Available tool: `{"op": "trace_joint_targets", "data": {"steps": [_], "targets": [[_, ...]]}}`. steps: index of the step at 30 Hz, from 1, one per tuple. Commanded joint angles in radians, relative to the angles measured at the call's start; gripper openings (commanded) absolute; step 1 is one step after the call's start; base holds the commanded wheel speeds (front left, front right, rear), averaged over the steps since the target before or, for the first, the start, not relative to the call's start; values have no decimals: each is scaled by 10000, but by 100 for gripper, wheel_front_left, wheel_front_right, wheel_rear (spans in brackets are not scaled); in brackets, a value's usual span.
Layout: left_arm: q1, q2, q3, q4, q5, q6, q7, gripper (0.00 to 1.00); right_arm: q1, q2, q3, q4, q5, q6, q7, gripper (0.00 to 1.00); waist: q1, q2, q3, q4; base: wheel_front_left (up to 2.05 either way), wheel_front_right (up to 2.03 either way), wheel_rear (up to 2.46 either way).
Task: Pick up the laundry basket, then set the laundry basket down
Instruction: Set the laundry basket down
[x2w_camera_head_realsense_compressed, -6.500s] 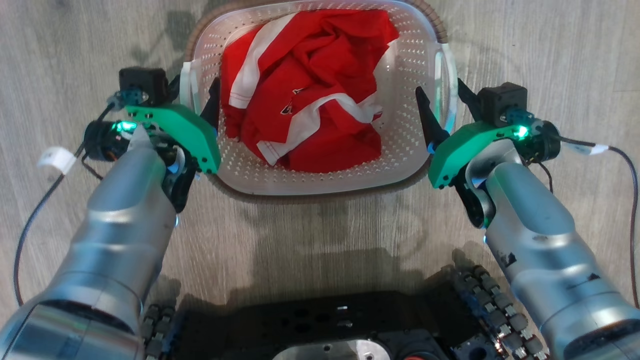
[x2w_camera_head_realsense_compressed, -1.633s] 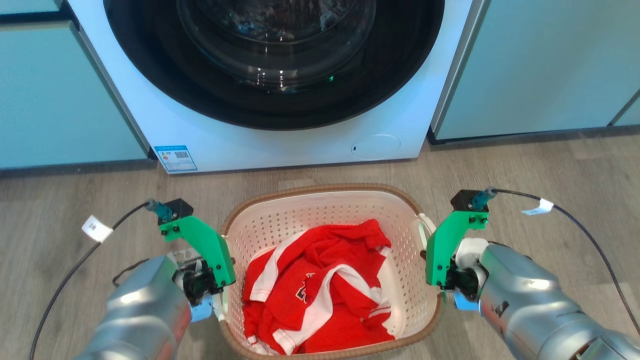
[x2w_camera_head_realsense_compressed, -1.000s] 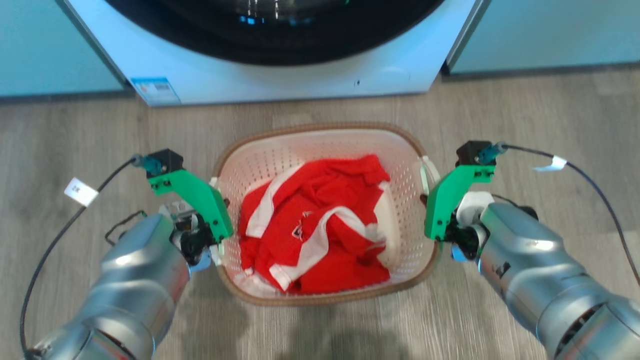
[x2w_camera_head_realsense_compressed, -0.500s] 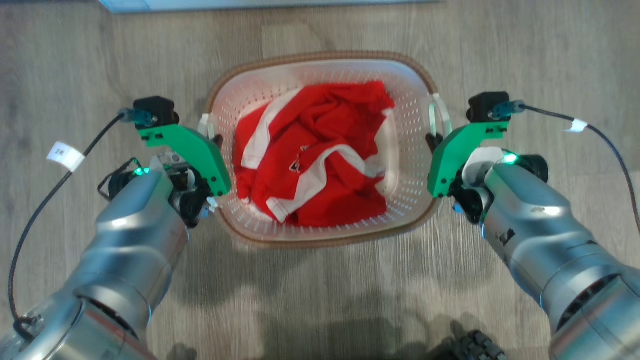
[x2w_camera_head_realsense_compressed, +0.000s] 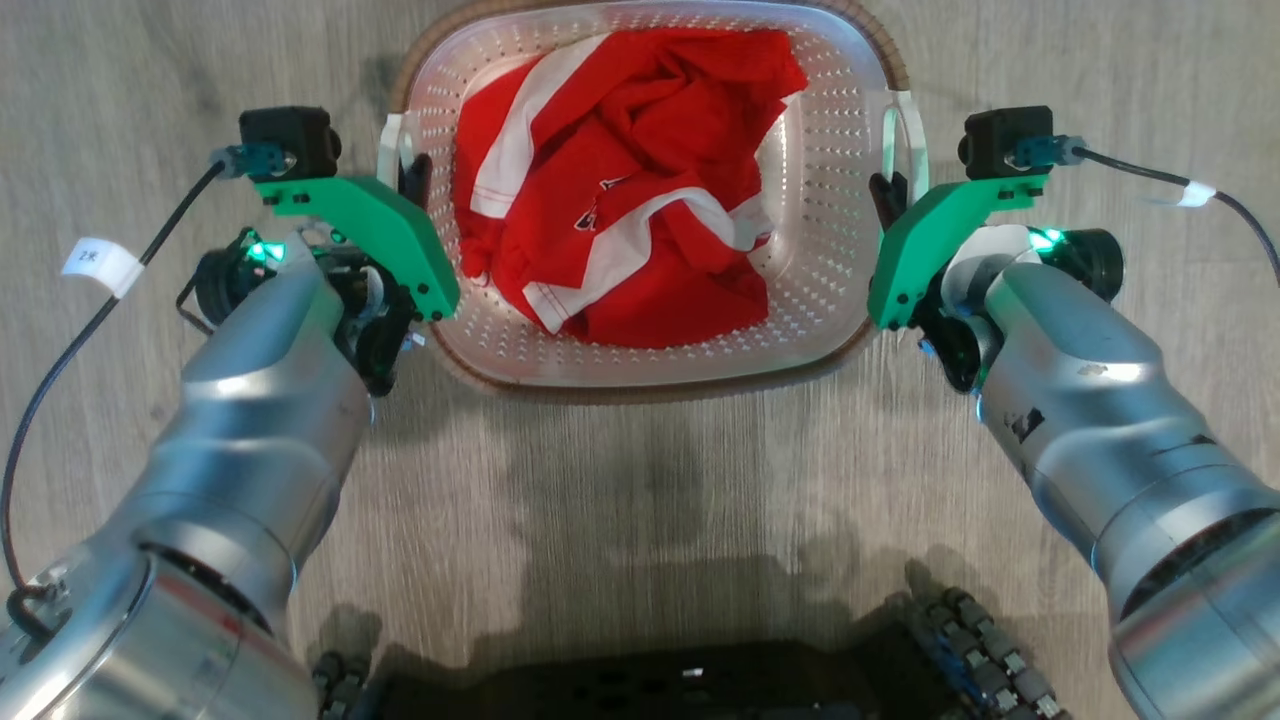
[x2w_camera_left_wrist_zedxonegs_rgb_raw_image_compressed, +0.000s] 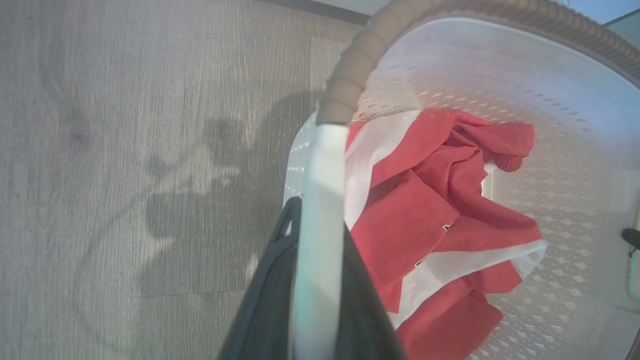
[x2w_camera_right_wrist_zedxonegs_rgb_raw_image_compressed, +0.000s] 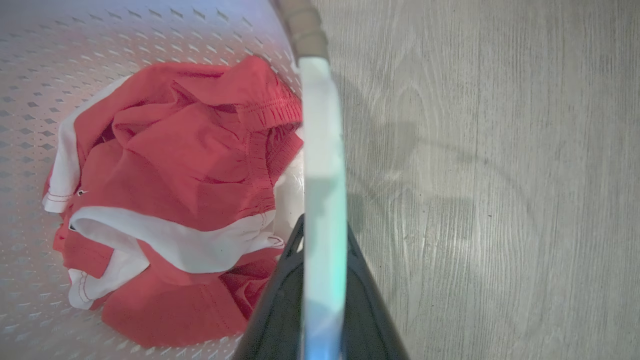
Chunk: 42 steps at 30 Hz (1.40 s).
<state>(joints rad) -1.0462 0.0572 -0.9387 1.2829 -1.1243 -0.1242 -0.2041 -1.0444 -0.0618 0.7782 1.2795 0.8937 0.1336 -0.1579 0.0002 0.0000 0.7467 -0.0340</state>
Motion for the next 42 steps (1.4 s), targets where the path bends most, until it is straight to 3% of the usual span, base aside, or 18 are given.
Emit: {"op": "trace_joint_targets", "data": {"steps": [1, 14, 25, 36, 39, 40, 41, 42], "targets": [[-341, 398, 164, 11, -2, -50, -268, 0, 323, -172, -69, 113, -118, -29, 22, 0, -2, 0, 282, 27, 0, 0, 0], [-595, 394, 82, 45, 136, -61, -493, 0, 188, -163, -1637, 113, -1559, -29, 744, 0, -2, 0, 1336, 17, 0, 0, 0], [-500, 363, -19, 2, -146, -64, 162, 0, 369, 2, -2924, 113, -2723, -29, 1779, 0, -2, 0, 1476, -20, 0, 0, 0], [-473, 400, -139, 5, -282, -64, 242, 0, 399, 104, -3911, 113, -3816, -29, 1940, 0, -2, 0, 1456, -17, 0, 0, 0], [-480, 367, -201, 1, -296, -64, 290, 0, 428, 111, -3778, -30, -3729, -29, 1998, 0, -2, 0, 1437, 75, 0, 0, 0], [-478, 358, -174, -3, -347, -64, 282, 0, 480, 112, -3642, -218, -3618, -29, 1985, 28, -2, 0, 1433, 85, 0, 0, 0], [-481, 360, -161, -10, -376, -65, 250, 62, 525, 112, -3518, -386, -3497, -29, 1959, 100, -2, 0, 1428, 81, 0, 0, 0], [-486, 370, -172, -8, -377, -65, 219, 100, 571, 113, -3402, -554, -3349, -29, 1931, 100, -2, 0, 1421, 73, 0, 0, 0]]}}
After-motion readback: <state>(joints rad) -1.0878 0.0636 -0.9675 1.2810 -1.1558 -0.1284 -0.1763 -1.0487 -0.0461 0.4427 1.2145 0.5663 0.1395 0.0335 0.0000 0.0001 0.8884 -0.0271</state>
